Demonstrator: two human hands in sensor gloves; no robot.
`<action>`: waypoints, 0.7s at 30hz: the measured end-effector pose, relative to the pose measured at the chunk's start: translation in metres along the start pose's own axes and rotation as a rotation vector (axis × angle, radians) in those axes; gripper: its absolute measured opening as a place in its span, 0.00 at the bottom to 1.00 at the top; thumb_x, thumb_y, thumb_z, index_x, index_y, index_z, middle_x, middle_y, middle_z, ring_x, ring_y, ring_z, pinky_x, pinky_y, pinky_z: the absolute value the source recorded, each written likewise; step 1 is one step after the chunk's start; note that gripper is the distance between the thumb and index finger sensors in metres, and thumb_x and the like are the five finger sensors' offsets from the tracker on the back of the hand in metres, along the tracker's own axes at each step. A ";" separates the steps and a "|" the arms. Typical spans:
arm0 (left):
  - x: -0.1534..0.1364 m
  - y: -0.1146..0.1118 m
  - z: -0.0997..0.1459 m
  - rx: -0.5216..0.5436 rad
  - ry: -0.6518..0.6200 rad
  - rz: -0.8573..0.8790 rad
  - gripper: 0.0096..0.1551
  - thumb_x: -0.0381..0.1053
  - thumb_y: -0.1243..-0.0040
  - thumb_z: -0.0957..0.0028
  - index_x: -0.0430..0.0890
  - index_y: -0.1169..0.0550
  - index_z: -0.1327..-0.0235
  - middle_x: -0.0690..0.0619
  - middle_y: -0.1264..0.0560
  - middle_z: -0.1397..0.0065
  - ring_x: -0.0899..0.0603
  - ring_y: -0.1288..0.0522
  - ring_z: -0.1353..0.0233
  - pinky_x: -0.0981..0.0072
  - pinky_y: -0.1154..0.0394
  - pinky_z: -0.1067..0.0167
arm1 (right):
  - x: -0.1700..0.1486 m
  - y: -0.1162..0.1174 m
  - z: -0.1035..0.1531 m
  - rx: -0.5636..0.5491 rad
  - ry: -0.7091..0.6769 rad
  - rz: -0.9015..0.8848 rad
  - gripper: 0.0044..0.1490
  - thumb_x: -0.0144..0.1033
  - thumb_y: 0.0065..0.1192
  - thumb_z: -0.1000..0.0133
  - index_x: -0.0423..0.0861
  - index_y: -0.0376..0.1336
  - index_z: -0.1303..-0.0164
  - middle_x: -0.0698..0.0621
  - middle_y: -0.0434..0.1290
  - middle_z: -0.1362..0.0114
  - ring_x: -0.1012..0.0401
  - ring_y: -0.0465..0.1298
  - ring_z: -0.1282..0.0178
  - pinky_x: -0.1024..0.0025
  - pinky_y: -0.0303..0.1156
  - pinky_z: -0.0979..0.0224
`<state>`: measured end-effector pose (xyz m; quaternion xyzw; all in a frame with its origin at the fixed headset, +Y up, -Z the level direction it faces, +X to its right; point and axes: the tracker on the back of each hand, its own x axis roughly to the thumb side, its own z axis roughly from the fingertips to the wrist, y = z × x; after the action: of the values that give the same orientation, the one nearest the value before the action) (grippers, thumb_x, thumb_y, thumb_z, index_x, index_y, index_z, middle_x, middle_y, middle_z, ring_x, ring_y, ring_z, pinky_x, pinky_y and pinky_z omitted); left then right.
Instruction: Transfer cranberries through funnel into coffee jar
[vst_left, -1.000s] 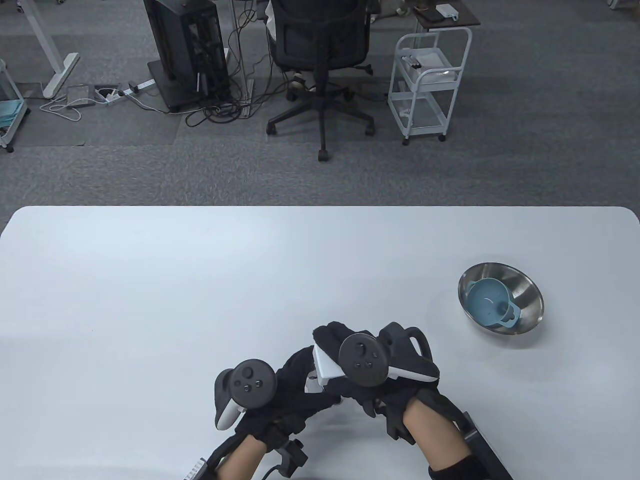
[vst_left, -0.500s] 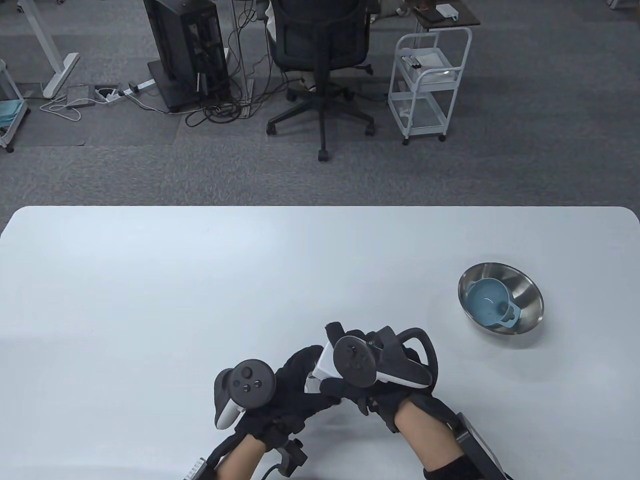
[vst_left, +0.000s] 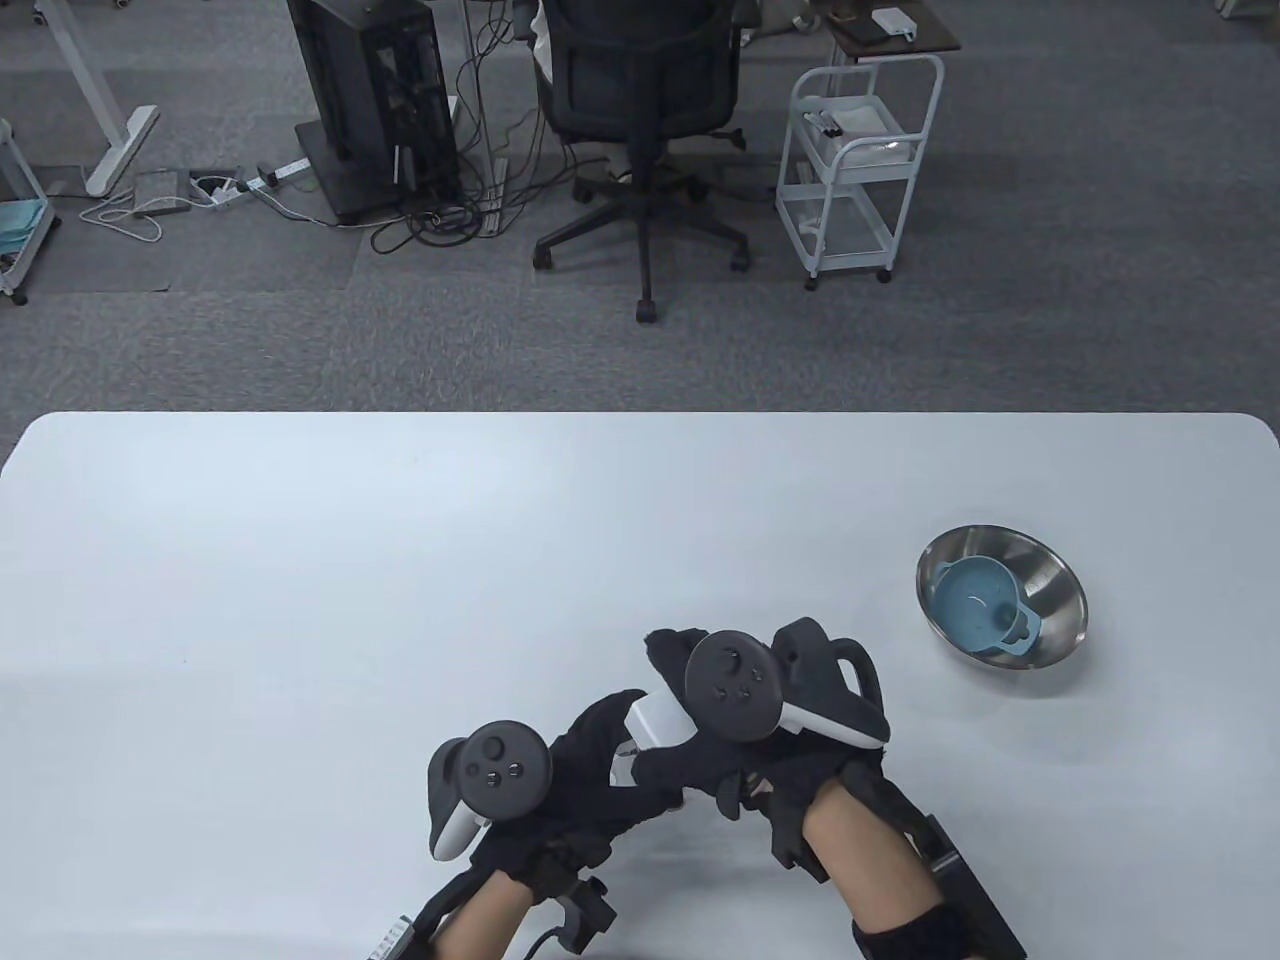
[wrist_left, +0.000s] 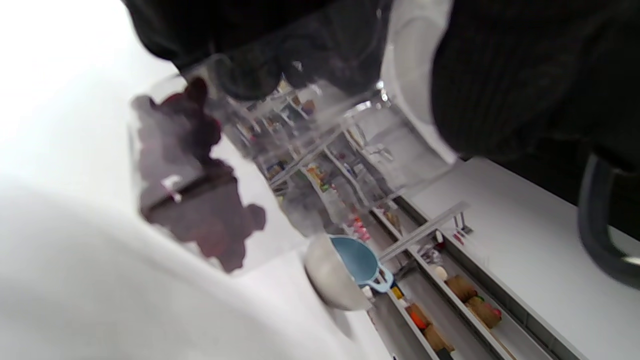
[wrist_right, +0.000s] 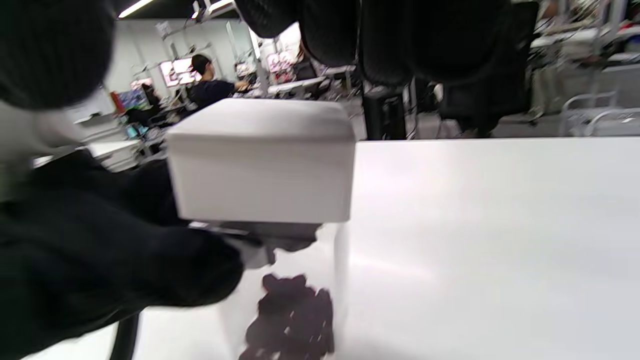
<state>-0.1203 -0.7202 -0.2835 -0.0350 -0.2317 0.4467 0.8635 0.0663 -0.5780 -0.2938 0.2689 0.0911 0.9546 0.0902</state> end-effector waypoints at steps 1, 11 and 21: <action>0.000 0.000 0.000 -0.004 -0.003 0.001 0.54 0.67 0.28 0.54 0.45 0.38 0.21 0.43 0.36 0.17 0.34 0.28 0.21 0.39 0.32 0.28 | 0.002 0.001 0.000 0.040 -0.024 0.014 0.64 0.64 0.76 0.58 0.47 0.49 0.19 0.45 0.55 0.12 0.39 0.63 0.19 0.51 0.69 0.34; 0.002 -0.003 -0.001 -0.029 -0.034 0.008 0.54 0.68 0.28 0.56 0.45 0.37 0.22 0.43 0.34 0.18 0.35 0.27 0.22 0.40 0.31 0.28 | 0.009 0.006 -0.011 0.131 -0.004 0.144 0.56 0.49 0.82 0.58 0.52 0.55 0.23 0.50 0.63 0.16 0.44 0.71 0.24 0.52 0.72 0.34; 0.006 -0.003 -0.001 -0.006 -0.062 -0.013 0.54 0.69 0.28 0.56 0.45 0.36 0.22 0.43 0.34 0.19 0.35 0.26 0.23 0.41 0.30 0.29 | -0.005 0.006 -0.021 0.111 0.169 0.112 0.67 0.77 0.67 0.61 0.39 0.58 0.25 0.43 0.78 0.38 0.54 0.81 0.53 0.61 0.76 0.49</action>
<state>-0.1143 -0.7171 -0.2807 -0.0220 -0.2597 0.4412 0.8587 0.0589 -0.5879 -0.3124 0.1966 0.1361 0.9709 0.0134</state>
